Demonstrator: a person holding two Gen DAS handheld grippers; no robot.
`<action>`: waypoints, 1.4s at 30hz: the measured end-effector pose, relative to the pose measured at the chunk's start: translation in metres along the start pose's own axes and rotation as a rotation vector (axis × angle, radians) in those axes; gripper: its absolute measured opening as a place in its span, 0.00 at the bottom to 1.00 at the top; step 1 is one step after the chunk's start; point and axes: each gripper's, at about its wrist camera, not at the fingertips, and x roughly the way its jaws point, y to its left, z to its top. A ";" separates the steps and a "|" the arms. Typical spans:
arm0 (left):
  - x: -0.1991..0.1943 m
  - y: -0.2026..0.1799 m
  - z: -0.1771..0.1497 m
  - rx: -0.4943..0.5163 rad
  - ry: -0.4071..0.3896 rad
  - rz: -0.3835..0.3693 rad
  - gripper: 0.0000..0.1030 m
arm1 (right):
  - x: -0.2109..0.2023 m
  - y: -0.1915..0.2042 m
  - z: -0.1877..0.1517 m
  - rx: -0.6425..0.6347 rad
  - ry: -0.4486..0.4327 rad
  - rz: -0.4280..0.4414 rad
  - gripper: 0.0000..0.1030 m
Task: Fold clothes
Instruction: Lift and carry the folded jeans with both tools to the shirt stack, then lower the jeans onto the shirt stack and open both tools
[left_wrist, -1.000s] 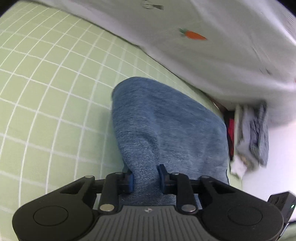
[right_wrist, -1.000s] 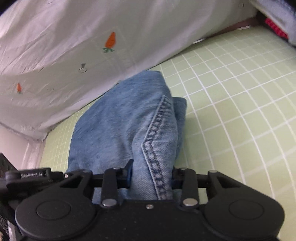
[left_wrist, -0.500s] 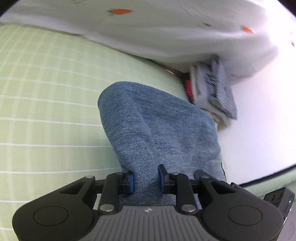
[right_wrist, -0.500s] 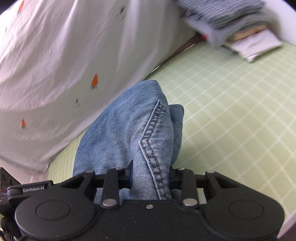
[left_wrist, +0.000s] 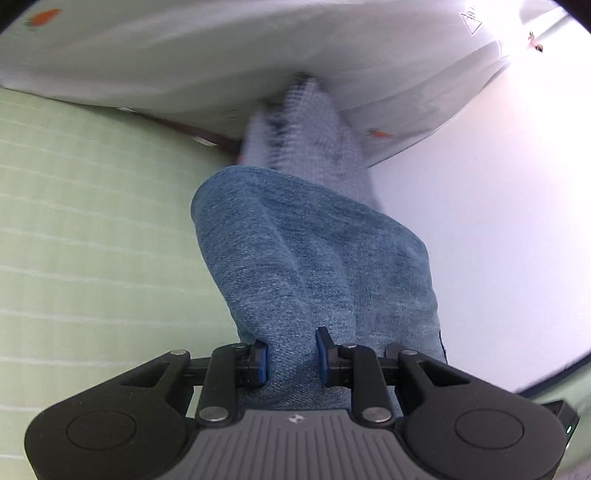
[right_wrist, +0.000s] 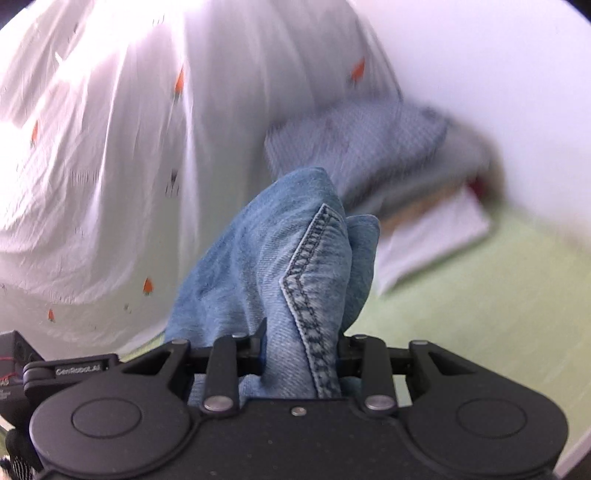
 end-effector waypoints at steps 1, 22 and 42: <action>0.012 -0.015 0.006 0.004 -0.011 -0.010 0.25 | 0.001 -0.010 0.018 -0.003 -0.016 0.012 0.29; 0.271 -0.091 0.220 0.274 -0.252 0.421 0.53 | 0.291 -0.052 0.254 -0.492 -0.257 -0.189 0.72; 0.211 -0.055 0.149 0.330 -0.225 0.457 0.94 | 0.298 -0.055 0.218 -0.344 -0.172 -0.277 0.96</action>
